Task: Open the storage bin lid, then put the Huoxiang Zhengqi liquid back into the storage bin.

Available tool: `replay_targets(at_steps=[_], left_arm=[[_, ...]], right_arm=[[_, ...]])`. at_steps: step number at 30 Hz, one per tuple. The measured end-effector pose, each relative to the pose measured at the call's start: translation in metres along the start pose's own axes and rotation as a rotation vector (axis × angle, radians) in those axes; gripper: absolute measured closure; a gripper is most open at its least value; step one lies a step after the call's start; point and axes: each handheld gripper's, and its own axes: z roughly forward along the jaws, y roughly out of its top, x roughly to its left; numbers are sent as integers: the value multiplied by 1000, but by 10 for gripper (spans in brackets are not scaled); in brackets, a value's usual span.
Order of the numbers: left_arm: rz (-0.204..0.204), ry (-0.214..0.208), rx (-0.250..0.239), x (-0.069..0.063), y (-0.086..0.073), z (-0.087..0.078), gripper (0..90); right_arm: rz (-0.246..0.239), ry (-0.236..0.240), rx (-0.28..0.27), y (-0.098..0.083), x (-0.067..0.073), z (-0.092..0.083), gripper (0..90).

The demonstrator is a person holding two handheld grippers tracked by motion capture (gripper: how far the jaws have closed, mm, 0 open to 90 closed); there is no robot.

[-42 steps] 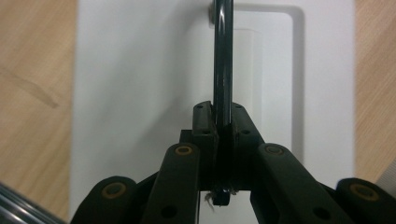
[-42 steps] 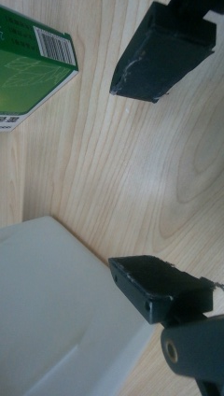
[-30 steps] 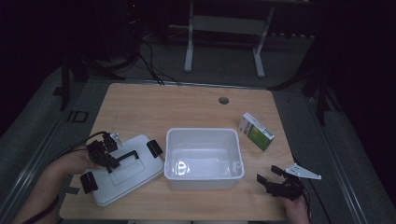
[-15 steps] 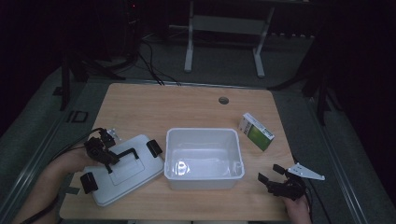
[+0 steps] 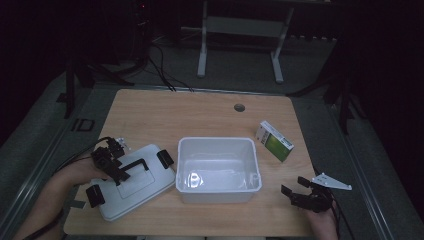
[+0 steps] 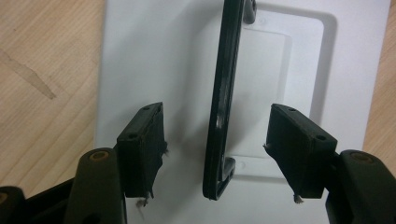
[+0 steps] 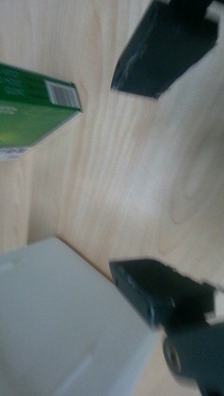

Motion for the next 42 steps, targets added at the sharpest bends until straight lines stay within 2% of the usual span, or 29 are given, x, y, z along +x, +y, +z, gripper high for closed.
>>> replay_targets(at_steps=[6,8,10,13,21,30,42], left_arm=[[-3,-11,-9,0,0,-2,374],[-10,-15,-12,0,1,-3,374],[-11,-18,-14,0,1,-4,374],[-18,-24,-19,0,1,-5,374],[-8,-36,-4,-2,0,-7,374],[-8,-47,6,-2,-2,-6,375],[-1,-45,14,-2,-4,-6,375]], right_arm=[[-7,-5,-28,5,-7,-9,217],[-2,6,-24,6,-10,-10,234],[-9,26,-20,8,-13,-11,296],[-18,42,-6,13,-16,-12,290],[-46,28,24,33,-25,-11,309],[-81,20,56,60,-36,-1,324],[-118,8,102,83,-45,16,331]])
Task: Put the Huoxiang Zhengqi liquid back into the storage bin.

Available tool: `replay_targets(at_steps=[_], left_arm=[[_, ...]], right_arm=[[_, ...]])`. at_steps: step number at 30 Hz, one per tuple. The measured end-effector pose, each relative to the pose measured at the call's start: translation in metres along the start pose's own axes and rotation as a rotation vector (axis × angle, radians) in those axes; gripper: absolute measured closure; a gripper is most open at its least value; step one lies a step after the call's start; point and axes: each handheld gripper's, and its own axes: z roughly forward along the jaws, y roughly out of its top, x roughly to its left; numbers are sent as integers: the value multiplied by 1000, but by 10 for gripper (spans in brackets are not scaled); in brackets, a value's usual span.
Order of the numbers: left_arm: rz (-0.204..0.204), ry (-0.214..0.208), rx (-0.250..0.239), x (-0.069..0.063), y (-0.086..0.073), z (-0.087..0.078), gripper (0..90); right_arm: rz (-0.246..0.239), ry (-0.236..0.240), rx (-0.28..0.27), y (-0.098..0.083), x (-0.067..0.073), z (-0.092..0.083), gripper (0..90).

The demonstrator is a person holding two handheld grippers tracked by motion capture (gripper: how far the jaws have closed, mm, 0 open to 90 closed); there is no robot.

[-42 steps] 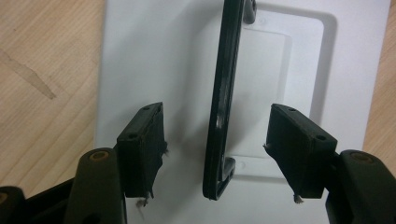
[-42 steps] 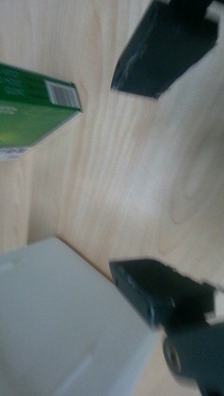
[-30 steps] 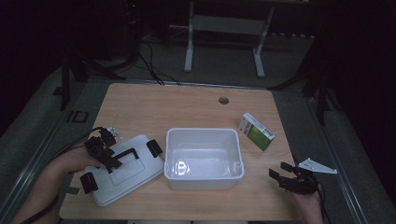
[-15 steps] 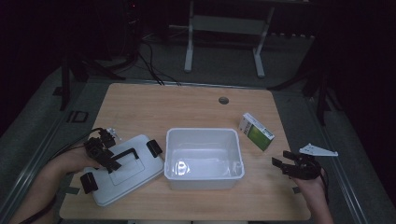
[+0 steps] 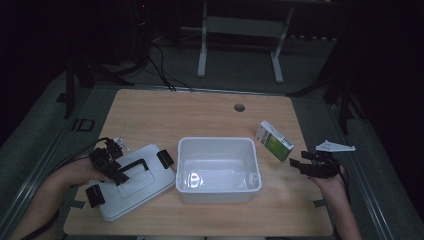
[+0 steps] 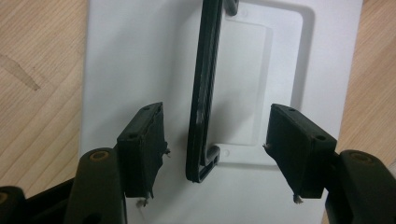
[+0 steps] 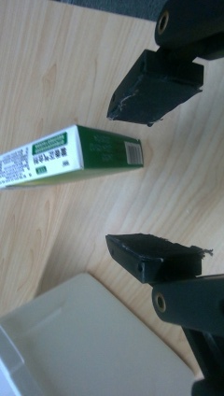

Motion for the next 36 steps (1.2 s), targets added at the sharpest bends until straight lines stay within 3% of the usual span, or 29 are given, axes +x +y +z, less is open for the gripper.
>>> replay_targets(at_steps=[27,36], left_arm=[[7,2,13,-1,-3,-1,375],[9,2,16,0,-5,0,375]], right_arm=[[-55,-27,127,49,-20,30,312],[-84,-20,201,62,-23,46,331]])
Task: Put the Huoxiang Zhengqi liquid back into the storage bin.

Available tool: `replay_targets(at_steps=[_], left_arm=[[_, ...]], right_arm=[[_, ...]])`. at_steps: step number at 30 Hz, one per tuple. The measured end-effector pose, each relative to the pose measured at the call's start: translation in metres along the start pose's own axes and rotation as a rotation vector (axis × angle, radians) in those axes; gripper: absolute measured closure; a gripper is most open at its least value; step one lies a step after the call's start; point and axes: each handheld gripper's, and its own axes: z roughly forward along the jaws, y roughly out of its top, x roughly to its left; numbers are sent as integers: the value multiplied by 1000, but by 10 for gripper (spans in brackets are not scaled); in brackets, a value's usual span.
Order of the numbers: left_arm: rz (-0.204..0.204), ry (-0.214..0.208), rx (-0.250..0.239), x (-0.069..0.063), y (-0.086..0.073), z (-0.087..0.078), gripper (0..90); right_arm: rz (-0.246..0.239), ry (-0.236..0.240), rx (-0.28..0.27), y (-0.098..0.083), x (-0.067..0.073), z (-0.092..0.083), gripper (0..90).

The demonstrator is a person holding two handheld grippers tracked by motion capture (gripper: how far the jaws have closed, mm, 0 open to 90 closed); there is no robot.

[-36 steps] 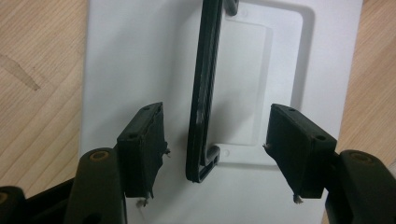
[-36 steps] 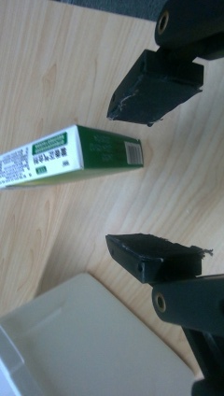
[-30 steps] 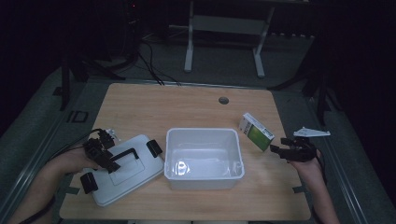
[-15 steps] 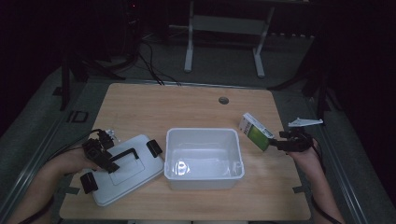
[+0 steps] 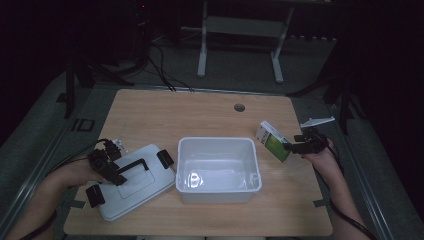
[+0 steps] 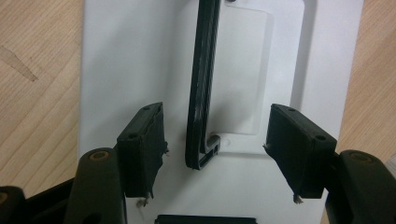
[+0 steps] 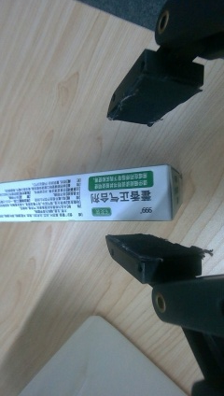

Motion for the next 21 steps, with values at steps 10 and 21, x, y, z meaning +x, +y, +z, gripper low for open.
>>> replay_targets(at_steps=[10,21], left_arm=[[7,0,13,-1,2,2,375],[14,1,19,-2,2,2,375]], right_arm=[[-26,24,100,17,-4,14,404],[-48,57,239,35,-3,23,495]])
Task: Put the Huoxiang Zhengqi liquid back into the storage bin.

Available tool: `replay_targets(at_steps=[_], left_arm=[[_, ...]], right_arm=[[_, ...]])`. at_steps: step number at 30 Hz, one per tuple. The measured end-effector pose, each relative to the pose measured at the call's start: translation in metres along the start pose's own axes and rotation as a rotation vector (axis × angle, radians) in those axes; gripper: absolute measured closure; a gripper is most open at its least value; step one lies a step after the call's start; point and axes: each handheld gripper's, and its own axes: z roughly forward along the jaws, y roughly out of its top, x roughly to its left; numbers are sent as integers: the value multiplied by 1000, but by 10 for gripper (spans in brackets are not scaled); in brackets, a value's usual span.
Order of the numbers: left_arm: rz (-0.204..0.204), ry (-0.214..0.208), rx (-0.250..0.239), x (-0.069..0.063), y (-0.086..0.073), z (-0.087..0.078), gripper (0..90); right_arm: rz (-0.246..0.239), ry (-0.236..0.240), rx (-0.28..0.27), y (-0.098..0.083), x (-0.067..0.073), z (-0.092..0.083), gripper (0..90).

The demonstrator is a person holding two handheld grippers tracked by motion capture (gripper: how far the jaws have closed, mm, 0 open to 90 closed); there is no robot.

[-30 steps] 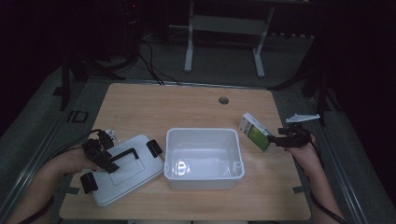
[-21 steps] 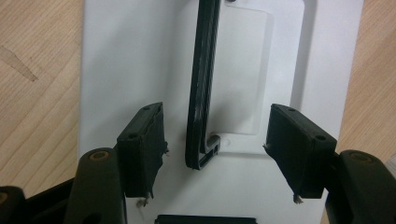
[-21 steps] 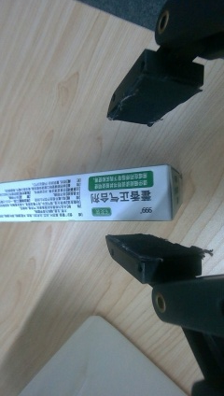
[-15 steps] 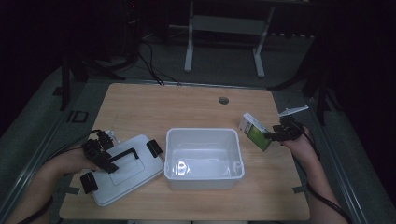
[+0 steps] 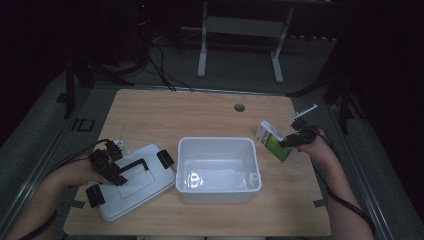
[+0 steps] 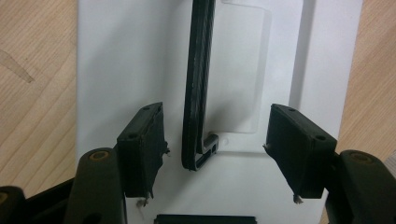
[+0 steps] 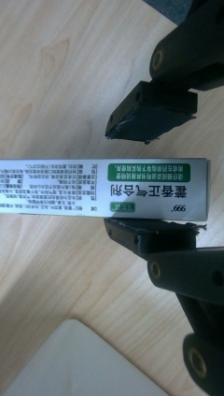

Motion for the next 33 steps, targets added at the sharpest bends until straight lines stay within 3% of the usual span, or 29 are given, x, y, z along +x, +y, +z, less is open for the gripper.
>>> replay_targets(at_steps=[6,17,29,33], left_arm=[[3,-1,7,0,-1,3,375],[3,1,7,1,-1,2,375],[-1,-6,12,1,-2,5,374],[-1,-4,9,1,-1,3,375]], right_arm=[[-16,3,75,6,1,6,505],[-18,19,130,5,2,23,579],[-37,-45,126,5,3,20,640],[-32,-32,126,3,2,16,639]])
